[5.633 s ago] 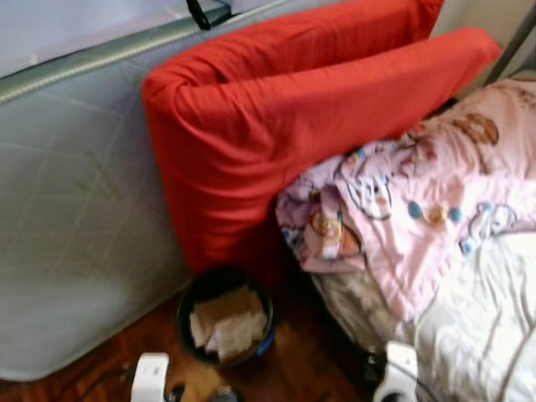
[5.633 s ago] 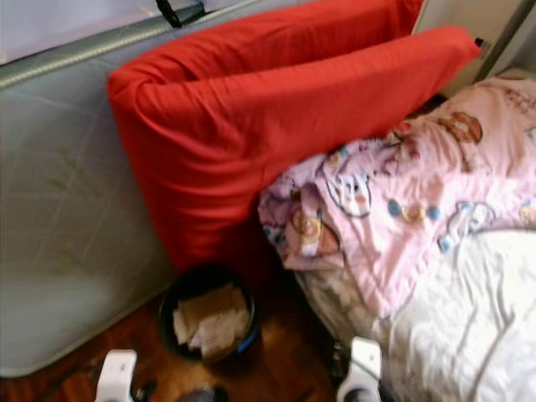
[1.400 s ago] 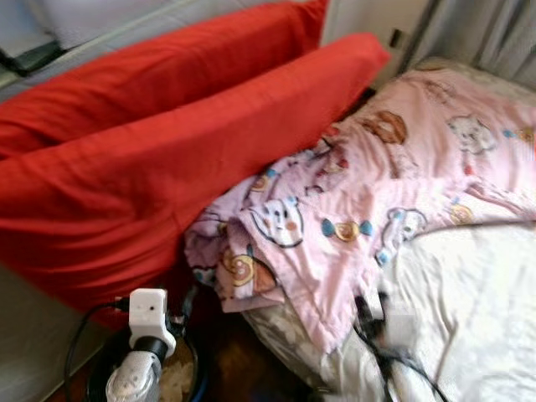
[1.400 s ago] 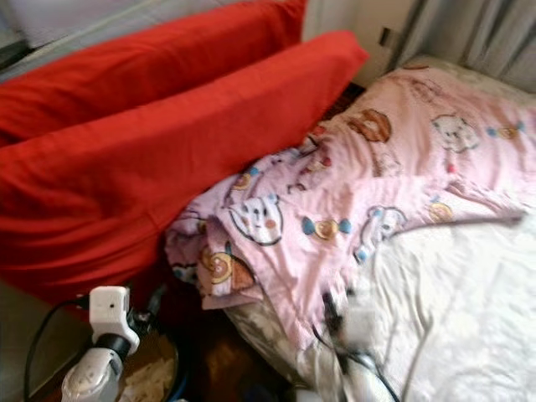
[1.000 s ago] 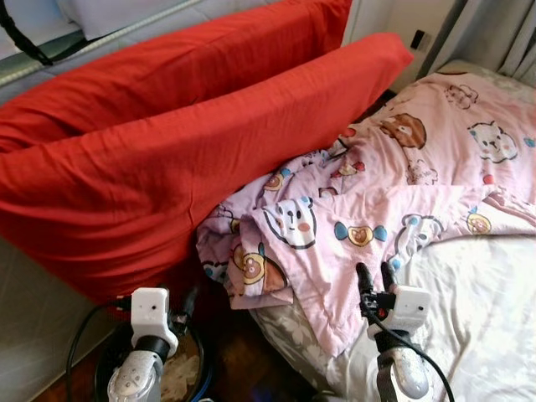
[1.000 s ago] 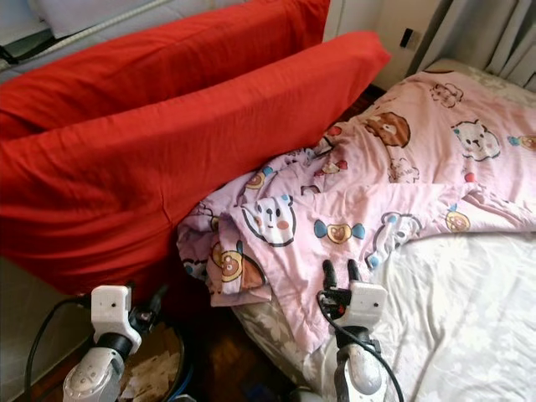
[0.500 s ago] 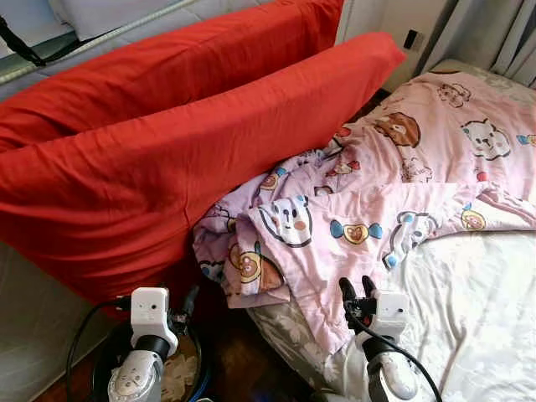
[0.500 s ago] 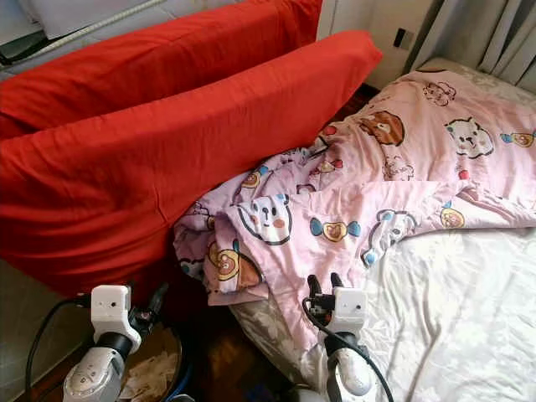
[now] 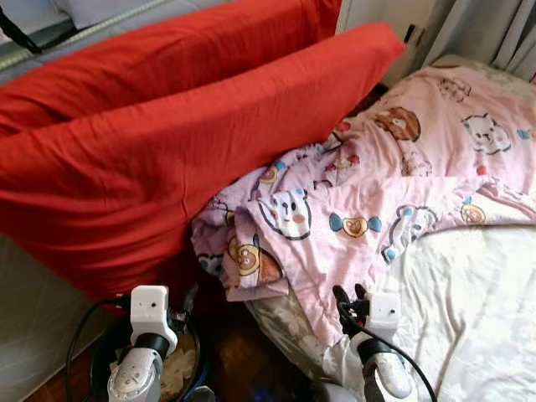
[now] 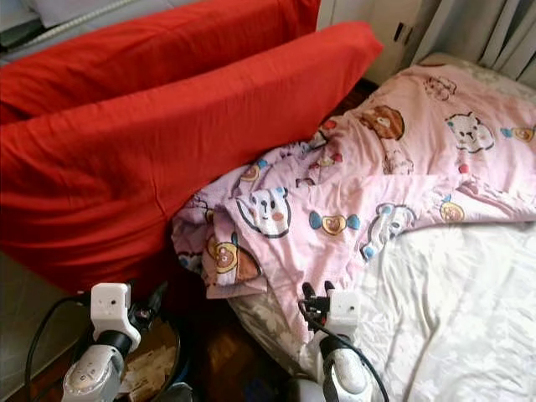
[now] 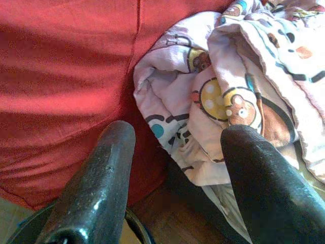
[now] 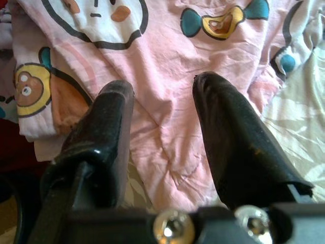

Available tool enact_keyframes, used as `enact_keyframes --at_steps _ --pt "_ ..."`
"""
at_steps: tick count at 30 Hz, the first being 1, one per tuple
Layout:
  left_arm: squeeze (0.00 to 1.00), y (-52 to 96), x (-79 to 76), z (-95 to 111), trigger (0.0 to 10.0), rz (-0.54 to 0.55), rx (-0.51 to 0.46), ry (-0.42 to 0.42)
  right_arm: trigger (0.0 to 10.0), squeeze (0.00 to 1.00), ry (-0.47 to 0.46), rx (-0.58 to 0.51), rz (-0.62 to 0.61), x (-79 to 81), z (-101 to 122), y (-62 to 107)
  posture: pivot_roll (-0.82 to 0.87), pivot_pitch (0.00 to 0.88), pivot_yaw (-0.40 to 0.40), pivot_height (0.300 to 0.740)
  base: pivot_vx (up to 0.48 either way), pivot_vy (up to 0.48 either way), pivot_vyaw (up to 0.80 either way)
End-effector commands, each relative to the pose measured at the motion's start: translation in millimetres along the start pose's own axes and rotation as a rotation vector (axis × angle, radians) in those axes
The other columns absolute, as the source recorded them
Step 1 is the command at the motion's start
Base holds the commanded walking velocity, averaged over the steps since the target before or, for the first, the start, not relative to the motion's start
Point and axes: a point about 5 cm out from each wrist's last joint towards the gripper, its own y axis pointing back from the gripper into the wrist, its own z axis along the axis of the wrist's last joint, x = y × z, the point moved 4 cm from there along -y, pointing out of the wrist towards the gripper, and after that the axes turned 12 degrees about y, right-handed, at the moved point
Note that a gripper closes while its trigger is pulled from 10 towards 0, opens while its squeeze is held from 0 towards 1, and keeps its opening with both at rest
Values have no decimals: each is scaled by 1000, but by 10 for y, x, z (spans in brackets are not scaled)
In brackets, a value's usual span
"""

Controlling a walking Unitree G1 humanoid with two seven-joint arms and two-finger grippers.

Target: Clean up the room

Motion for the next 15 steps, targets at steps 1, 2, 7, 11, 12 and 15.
enact_keyframes --at_steps 1,2,7,11,12,15 --pt "0 25 14 -31 10000 2 18 1 10000 0 -15 44 3 3 -109 42 45 239 -21 670 0 0 0" --pt "0 21 13 -28 10000 2 18 1 10000 0 -15 49 6 6 -114 34 45 239 -21 670 0 0 0" --pt "0 18 14 -23 10000 2 18 0 10000 0 5 119 22 30 -196 7 47 240 -20 670 0 0 0" --pt "0 15 8 -19 10000 0 18 -1 10000 0 -5 96 43 66 -174 7 50 238 -20 645 0 0 0" --pt "0 12 6 -15 10000 -1 17 0 10000 0 -21 82 42 70 -163 10 50 237 -21 645 0 0 0" --pt "0 11 6 -13 10000 -1 17 0 10000 0 -24 86 42 69 -169 8 50 237 -20 645 0 0 0"
